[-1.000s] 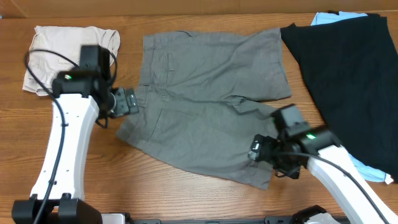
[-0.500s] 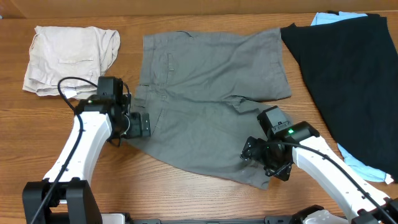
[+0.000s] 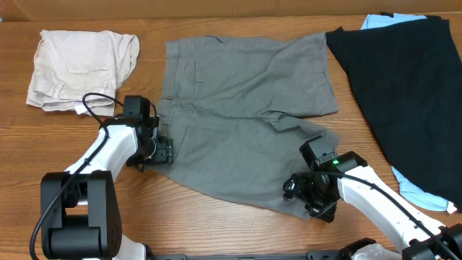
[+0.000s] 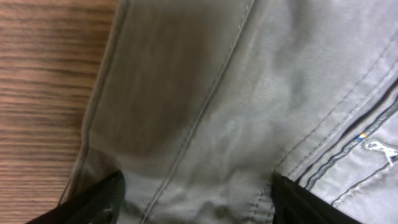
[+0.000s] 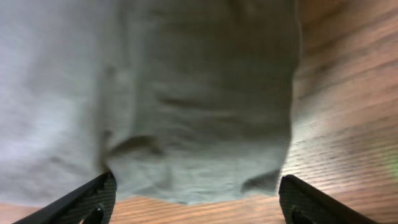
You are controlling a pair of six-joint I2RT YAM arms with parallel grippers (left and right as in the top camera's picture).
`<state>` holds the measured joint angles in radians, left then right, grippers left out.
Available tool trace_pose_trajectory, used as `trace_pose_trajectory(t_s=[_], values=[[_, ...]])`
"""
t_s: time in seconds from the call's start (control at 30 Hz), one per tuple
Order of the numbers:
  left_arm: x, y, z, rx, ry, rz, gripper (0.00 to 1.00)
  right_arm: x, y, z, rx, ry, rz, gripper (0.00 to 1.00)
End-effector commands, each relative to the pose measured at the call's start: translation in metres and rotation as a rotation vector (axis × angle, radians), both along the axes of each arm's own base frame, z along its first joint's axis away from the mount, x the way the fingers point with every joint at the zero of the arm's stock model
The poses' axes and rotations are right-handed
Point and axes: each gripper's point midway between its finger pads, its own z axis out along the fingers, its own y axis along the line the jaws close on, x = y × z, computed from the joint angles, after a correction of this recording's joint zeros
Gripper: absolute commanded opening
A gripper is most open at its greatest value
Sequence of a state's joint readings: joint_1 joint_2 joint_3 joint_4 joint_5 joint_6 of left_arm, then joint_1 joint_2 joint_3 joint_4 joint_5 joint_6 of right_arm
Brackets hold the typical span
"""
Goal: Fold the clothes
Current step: 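Grasp the near left and right edges of the shorts with both grippers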
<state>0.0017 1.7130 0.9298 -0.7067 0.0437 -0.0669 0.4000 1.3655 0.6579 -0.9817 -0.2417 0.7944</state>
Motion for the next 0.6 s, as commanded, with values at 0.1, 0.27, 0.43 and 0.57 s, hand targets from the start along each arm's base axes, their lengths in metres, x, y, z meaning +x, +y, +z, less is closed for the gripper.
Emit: trace_pose_trajectory(t_s=[0.1, 0.27, 0.43, 0.57], values=[[-0.017, 0.002, -0.036, 0.001, 0.117, 0.005, 0.65, -0.021, 0.004, -0.015, 0.049, 0.057, -0.018, 0.76], [-0.018, 0.002, -0.039, 0.001, 0.127, 0.018, 0.04, -0.018, 0.005, -0.016, 0.055, 0.041, -0.017, 0.04], [-0.003, 0.000, -0.023, -0.008, 0.109, 0.058, 0.04, -0.004, 0.001, -0.009, 0.022, -0.008, -0.021, 0.04], [0.020, -0.003, 0.018, -0.031, 0.056, 0.063, 0.04, 0.026, -0.005, 0.021, 0.004, -0.116, -0.037, 0.04]])
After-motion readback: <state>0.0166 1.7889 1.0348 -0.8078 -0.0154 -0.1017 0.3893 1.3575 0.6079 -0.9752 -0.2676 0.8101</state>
